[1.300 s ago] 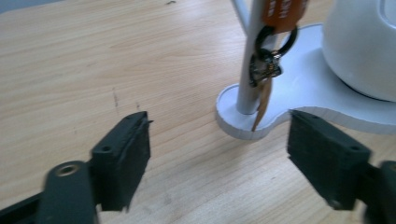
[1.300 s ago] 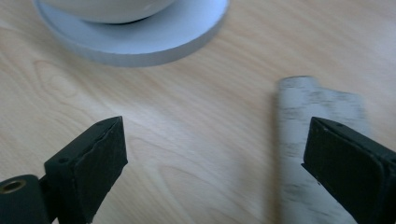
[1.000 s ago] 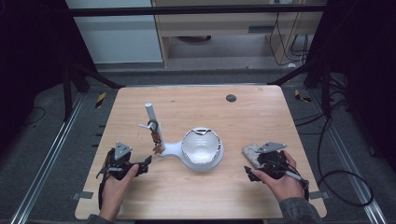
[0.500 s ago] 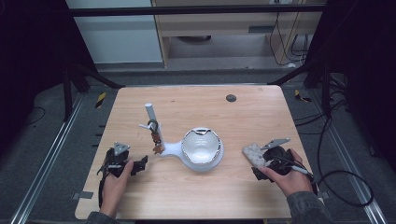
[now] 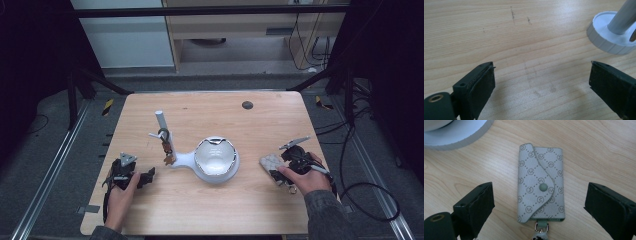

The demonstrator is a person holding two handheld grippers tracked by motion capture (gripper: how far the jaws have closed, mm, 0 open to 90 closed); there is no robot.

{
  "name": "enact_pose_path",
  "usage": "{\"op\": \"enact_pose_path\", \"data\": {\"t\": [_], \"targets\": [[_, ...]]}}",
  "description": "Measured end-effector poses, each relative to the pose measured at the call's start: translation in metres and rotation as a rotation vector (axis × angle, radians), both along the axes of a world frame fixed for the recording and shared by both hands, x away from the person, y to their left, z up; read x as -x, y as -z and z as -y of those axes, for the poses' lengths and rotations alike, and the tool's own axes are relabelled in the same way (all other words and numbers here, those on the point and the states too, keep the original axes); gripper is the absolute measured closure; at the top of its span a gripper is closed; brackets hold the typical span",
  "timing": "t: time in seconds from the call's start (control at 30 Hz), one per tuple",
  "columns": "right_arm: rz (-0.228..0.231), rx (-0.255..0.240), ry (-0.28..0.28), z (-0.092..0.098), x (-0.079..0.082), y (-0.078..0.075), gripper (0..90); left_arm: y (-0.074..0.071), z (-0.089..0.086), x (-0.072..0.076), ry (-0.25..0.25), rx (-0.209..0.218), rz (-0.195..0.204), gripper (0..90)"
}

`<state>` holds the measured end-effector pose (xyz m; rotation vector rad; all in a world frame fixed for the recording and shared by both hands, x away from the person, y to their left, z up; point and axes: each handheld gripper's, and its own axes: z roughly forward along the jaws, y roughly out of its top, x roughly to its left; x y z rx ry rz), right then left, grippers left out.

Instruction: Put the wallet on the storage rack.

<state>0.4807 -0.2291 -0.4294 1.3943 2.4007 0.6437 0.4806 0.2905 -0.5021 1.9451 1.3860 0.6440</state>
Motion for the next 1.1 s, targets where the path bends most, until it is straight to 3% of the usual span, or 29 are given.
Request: {"op": "enact_pose_path", "data": {"t": [0.1,0.5,0.73,1.1], "targets": [[-0.009,-0.001,0.013,0.002,-0.003,0.001,9.0,0.005,-0.003,-0.001,0.011,0.000,-0.031,6.3],[-0.097,0.068,-0.009,0.002,-0.006,0.013,15.0,0.006,-0.003,0.000,0.021,-0.019,-0.037,3.7],[-0.161,0.057,0.016,0.004,-0.020,0.021,11.6,0.006,-0.002,0.000,0.026,-0.019,-0.040,2.4],[-0.194,0.065,0.012,0.002,-0.022,0.030,10.0,0.006,-0.001,0.002,0.052,-0.021,-0.042,2.3]]}}
